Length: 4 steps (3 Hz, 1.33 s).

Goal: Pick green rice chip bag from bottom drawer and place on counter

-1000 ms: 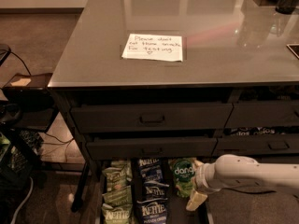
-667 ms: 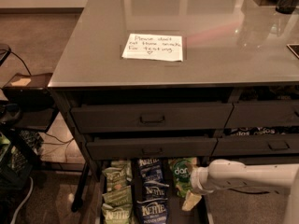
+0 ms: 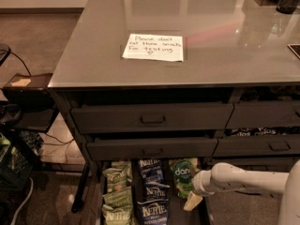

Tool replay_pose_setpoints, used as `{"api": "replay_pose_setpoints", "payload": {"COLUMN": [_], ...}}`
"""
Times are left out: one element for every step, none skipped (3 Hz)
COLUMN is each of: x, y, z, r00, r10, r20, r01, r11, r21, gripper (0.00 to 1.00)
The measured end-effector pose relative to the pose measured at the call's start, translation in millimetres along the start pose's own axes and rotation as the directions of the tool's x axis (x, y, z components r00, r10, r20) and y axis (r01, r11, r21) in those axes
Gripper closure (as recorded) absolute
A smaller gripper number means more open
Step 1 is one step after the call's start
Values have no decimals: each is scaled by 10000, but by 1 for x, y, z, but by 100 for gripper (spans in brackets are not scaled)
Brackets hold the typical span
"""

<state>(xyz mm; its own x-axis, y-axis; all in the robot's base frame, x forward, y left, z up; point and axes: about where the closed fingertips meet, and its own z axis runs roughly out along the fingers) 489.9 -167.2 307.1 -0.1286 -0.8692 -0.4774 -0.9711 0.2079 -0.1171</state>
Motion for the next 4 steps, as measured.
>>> {"api": "replay_pose_setpoints", "payload": {"x": [8, 10, 13, 20], "y": [-10, -27, -46, -59], "z": [14, 30, 49, 65], "r00": [9988, 9925, 9835, 9768], "r10": [-476, -1222, -1809, -2121], "r20": [101, 88, -51, -286], "r01": [473, 1212, 1804, 2140], "r11": [9984, 9898, 9774, 9691], "r21": [297, 748, 1099, 1228], "gripper": [0, 0, 0, 0]}}
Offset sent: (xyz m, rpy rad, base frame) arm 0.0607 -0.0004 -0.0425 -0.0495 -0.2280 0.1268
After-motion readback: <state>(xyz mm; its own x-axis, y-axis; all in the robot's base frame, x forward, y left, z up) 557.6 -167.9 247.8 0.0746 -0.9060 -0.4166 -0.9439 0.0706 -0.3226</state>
